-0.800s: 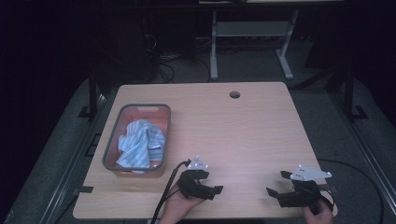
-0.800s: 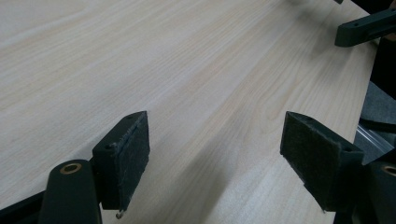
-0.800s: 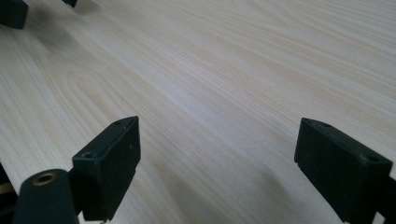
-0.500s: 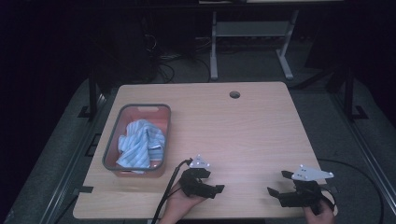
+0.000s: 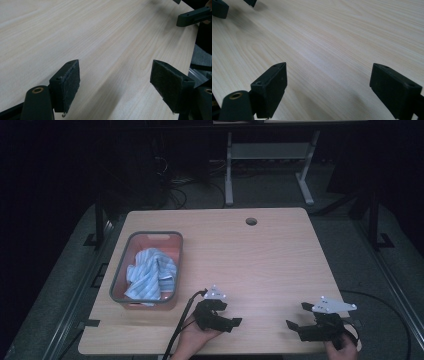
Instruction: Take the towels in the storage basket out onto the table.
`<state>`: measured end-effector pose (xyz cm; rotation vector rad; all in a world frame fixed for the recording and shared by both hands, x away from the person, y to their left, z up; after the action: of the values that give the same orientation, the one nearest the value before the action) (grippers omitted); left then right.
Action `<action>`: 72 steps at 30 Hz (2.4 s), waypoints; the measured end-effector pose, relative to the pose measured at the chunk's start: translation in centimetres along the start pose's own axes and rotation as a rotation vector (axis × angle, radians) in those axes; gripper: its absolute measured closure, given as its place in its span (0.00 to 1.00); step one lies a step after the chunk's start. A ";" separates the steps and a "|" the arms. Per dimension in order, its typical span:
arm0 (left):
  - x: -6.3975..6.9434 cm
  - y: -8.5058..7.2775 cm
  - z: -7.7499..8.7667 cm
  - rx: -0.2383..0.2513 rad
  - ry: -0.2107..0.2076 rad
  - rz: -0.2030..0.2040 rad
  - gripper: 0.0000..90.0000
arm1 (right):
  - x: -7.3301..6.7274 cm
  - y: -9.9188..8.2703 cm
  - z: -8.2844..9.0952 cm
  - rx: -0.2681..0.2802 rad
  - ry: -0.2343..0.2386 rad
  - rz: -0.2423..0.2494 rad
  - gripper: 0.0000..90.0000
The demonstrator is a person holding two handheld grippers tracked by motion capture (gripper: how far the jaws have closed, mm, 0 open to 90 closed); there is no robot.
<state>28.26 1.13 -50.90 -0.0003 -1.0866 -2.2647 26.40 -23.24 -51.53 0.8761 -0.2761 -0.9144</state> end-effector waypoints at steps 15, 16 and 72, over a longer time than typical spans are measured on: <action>-0.8 3.6 -0.9 -0.008 0.003 -0.028 0.26 | -0.1 0.1 -0.1 0.002 -0.004 0.003 0.15; -0.9 3.9 -0.9 -0.013 0.006 -0.028 0.26 | -0.1 0.1 -0.1 0.003 -0.003 0.005 0.15; -11.7 10.7 11.1 -0.032 0.109 0.104 0.25 | 0.2 0.1 0.2 -0.001 -0.017 0.025 0.15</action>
<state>40.53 10.16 -38.97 0.0516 -0.9716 -2.1626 26.44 -23.51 -51.35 0.8625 -0.3007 -0.8994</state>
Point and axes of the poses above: each handheld gripper's, and its own axes: z roughly backward along the jaws, y roughly out of its top, x roughly to its right, the point moved 8 cm from there along -z, roughly forward along the jaws, and after that the axes turned 4 degrees about -z, right-handed, at the moved point
